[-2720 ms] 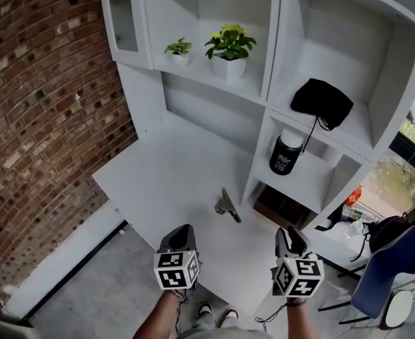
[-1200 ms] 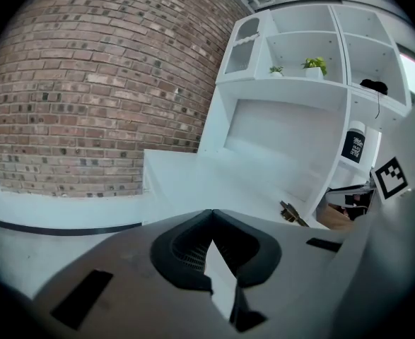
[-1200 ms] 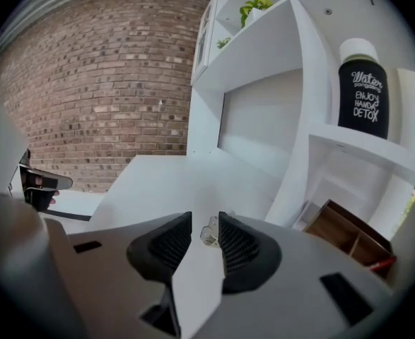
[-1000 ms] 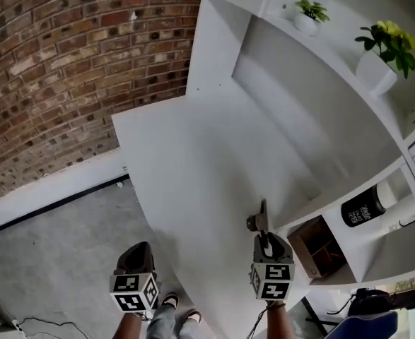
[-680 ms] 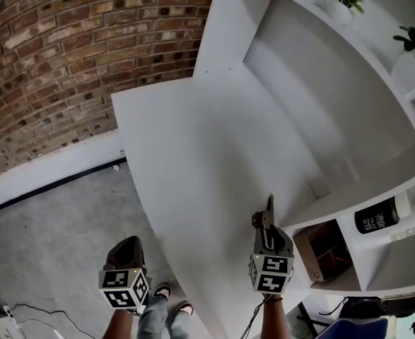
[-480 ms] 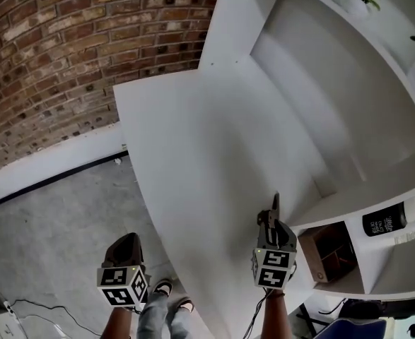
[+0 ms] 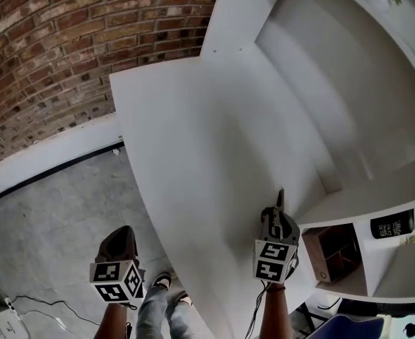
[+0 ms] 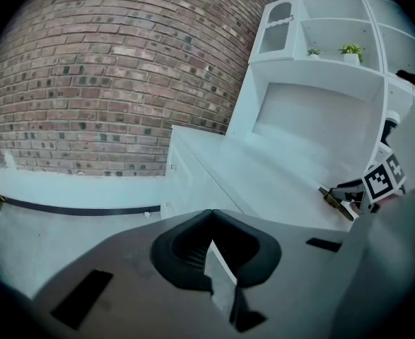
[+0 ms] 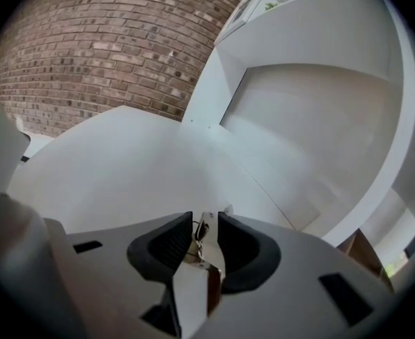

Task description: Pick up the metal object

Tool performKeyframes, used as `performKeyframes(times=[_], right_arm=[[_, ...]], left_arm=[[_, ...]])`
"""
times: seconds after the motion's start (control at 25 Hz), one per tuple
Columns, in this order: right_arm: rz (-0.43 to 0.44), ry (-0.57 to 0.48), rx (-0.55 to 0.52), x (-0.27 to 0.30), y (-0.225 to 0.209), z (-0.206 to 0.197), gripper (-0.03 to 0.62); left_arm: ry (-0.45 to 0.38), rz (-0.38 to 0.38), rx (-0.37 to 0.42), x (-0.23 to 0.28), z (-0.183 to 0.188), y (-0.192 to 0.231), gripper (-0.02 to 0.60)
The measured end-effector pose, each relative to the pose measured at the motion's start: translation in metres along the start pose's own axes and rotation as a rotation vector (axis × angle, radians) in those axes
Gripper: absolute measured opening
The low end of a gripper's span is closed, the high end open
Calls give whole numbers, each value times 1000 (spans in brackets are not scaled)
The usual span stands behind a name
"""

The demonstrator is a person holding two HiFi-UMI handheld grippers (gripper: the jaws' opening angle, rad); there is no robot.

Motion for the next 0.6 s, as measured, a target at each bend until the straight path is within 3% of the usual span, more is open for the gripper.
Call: performKeyframes(times=[0.6], right_arm=[[-49, 77, -54, 15, 6, -11, 110]], left_arm=[[18, -2, -8, 7, -2, 5, 12]])
Point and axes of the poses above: the fingertips, and each gripper's own axes: x forward along the fingers, y to its left, z out of its top, the point moved 10 cm from there along -x, backward along the fingers, and after that the axes turned 11 degrees about -x, right-handed, at the moved point
